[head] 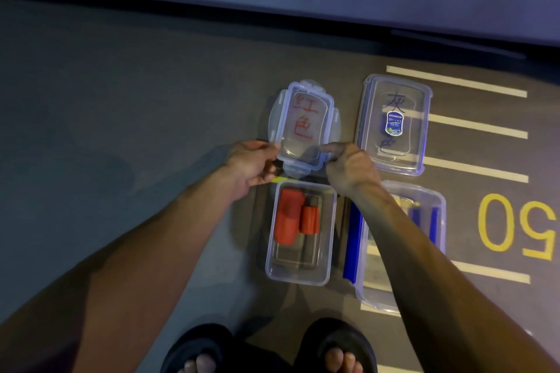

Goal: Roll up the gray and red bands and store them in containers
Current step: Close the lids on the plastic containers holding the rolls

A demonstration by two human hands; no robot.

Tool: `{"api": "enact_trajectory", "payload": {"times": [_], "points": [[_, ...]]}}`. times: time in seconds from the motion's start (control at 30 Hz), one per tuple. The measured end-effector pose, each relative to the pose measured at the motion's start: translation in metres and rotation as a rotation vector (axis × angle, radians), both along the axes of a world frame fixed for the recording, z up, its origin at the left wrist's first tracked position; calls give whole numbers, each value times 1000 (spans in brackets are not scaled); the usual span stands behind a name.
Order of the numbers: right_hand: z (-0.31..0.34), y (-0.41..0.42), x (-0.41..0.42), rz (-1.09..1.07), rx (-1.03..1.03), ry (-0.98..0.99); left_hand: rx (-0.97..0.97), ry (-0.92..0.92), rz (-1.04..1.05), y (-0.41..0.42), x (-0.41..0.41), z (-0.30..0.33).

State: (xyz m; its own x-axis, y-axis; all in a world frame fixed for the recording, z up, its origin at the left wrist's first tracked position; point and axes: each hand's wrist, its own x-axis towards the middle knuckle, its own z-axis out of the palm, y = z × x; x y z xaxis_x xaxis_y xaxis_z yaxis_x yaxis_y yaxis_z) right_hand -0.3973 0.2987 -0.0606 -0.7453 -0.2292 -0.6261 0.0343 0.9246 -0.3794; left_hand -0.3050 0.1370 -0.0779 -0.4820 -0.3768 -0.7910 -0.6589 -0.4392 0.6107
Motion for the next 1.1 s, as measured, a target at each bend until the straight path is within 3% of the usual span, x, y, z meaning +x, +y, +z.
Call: {"api": "enact_trajectory", "payload": {"times": [0.1,0.27,0.33,0.47,0.67,0.8,1.1], "points": [[-2,5,2,-90,-146,11,-121,55,-65,4,-4,5],[11,12,12,-280,-420,224,-411,223,-118,-1,2,28],[19,16,15,-381,-515,216,-399,253,-144,-1,15,40],[40,29,31,-546,-808,-43,-227,266,-198,13,54,55],[50,66,68,-399,-619,-191,-54,164,-198,37,117,47],[46,79,89,-302,-397,-202,-82,81,-287,48,143,41],[34,79,104,-265,-197,-95,-172,-1,-380,61,155,37]]}}
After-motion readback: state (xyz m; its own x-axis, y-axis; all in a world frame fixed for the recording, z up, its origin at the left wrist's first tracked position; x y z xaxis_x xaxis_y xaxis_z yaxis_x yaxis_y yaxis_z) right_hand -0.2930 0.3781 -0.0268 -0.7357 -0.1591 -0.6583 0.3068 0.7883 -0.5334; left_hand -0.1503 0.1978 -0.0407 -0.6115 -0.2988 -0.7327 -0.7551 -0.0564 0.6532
